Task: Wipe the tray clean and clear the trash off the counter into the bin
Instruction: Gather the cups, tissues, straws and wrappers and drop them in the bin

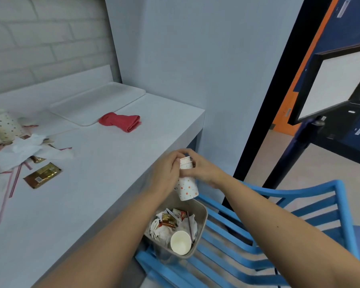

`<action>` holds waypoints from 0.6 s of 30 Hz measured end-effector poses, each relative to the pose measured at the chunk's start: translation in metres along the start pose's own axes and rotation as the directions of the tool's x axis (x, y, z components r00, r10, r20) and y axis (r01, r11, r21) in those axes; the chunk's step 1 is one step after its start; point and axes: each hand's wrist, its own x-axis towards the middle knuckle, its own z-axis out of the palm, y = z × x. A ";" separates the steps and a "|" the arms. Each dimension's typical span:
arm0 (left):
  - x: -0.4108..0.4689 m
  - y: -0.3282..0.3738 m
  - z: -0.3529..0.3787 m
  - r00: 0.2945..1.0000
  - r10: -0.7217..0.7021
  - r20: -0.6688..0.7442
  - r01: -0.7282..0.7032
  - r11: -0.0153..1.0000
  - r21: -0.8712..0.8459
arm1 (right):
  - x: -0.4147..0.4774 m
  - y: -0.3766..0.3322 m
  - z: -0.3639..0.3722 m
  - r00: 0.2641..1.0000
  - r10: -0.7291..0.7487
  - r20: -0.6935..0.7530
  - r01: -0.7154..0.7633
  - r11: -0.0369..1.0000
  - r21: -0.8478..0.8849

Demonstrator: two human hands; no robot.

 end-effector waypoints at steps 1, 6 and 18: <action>-0.002 -0.003 0.002 1.000 -0.021 0.023 0.021 1.000 -0.001 | -0.002 0.004 0.001 1.000 0.004 0.012 -0.003 0.999 -0.051; -0.020 -0.019 0.009 0.997 -0.047 0.057 0.040 0.992 0.119 | -0.013 0.036 0.009 0.998 0.060 0.033 -0.047 0.949 -0.312; -0.042 -0.037 0.002 0.996 -0.086 -0.014 0.087 0.981 0.176 | -0.041 0.146 0.060 0.914 0.405 0.020 -0.249 0.599 -0.761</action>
